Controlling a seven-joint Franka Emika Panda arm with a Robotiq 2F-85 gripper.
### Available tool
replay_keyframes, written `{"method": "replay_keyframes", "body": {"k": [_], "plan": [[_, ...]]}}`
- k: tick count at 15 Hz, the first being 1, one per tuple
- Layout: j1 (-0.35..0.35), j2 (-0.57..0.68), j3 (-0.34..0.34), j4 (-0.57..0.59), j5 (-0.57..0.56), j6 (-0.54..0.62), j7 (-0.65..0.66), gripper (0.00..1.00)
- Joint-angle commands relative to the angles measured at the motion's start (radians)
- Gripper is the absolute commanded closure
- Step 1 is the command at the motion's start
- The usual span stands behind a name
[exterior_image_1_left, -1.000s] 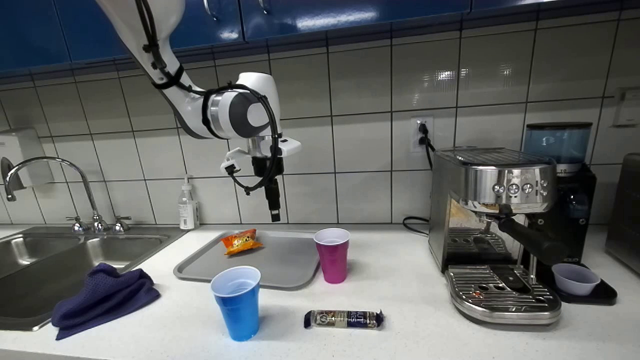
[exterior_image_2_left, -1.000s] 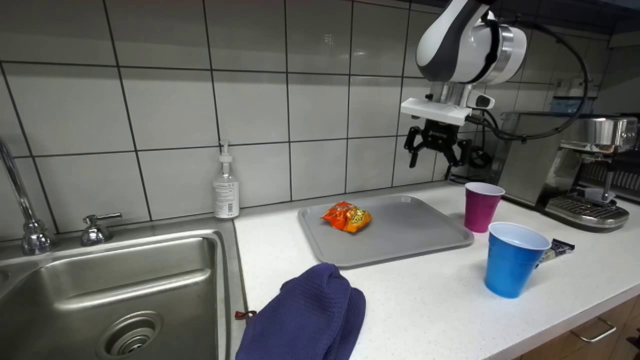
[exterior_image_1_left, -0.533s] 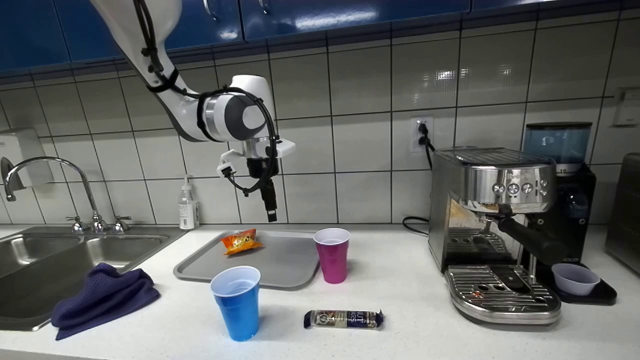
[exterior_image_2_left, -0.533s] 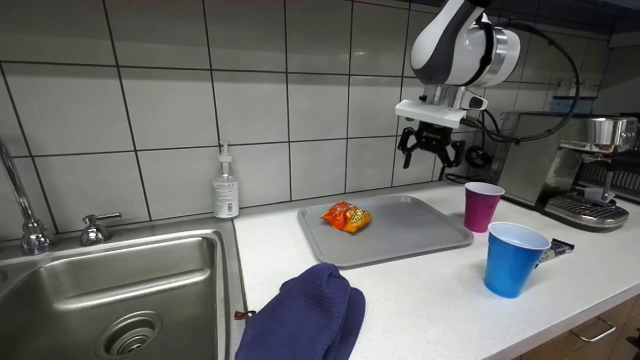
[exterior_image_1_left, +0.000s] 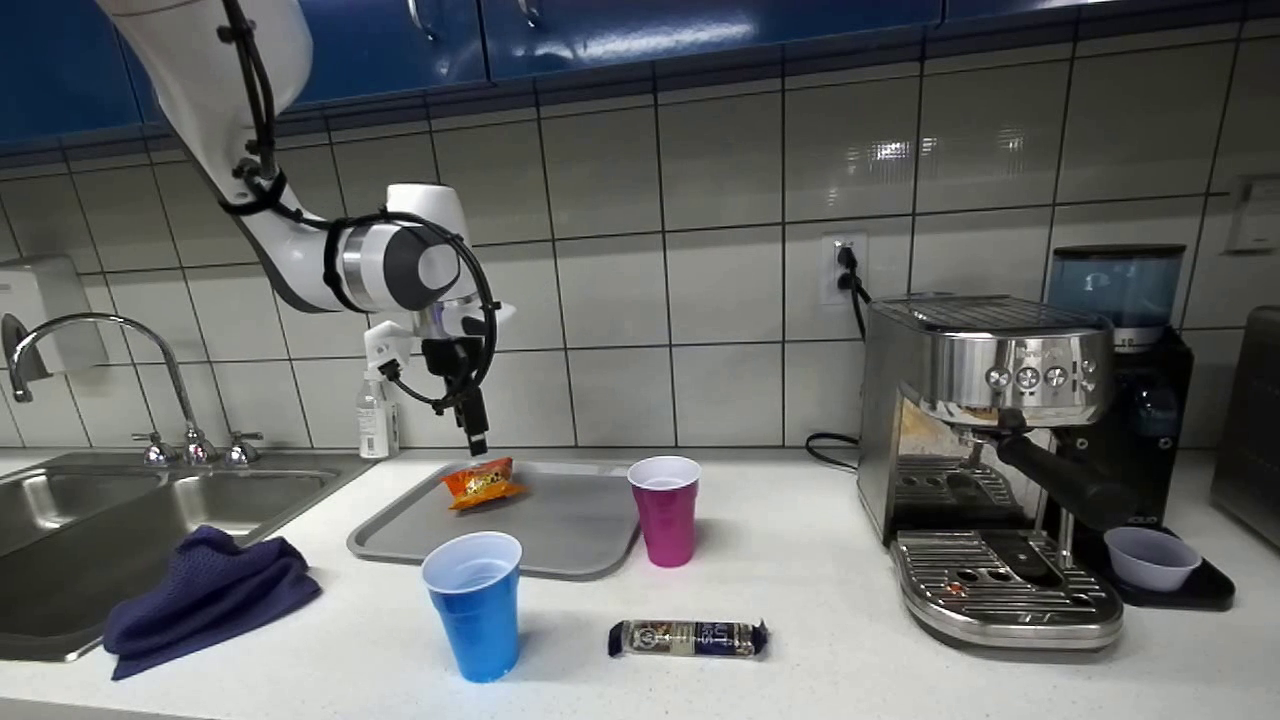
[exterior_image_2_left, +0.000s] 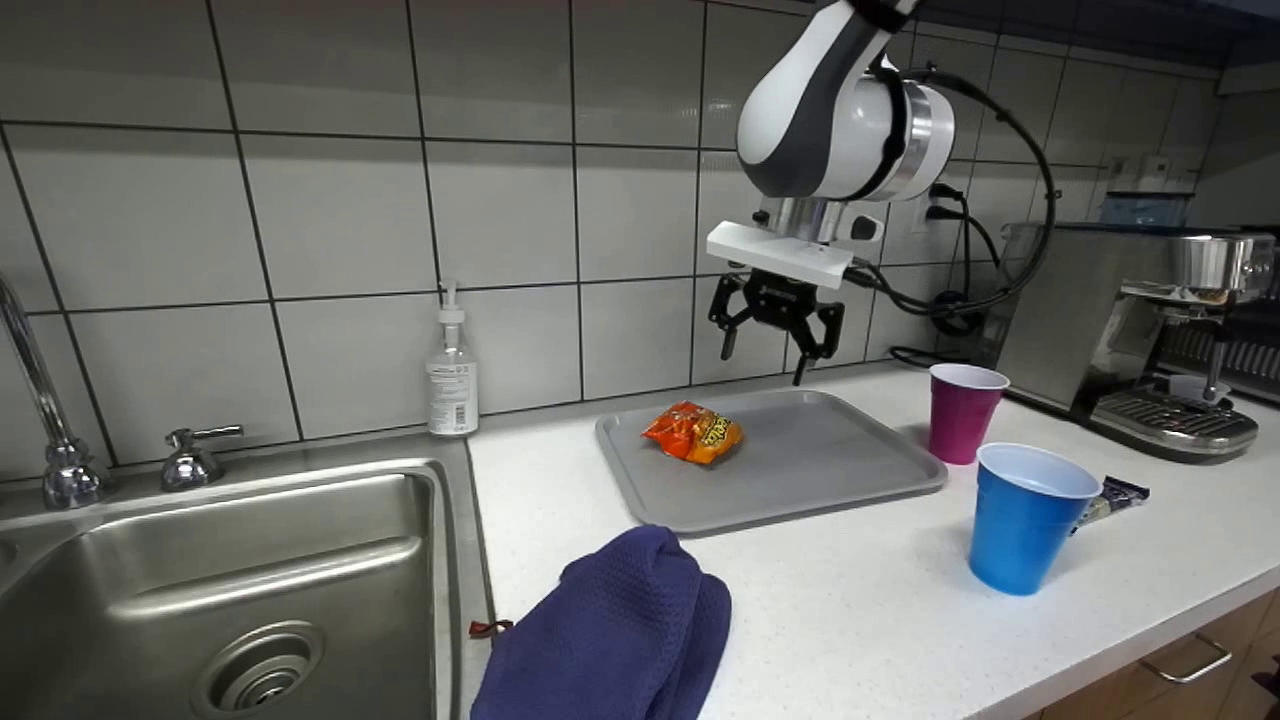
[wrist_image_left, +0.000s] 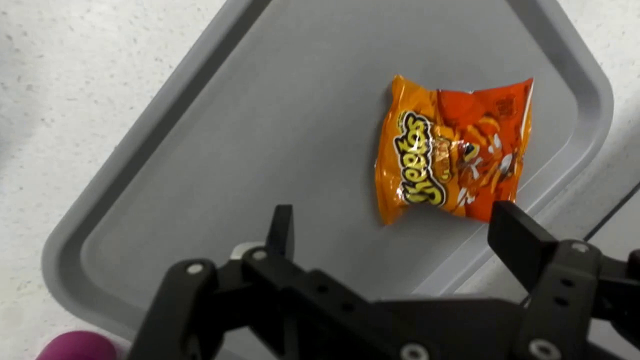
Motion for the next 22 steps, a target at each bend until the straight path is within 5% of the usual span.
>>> {"method": "replay_keyframes", "body": {"k": [1, 22], "plan": [[0.014, 0.054, 0.014, 0.033, 0.002, 0.017, -0.032, 0.00], [0.121, 0.272, -0.057, 0.189, -0.022, 0.049, 0.014, 0.00]]}}
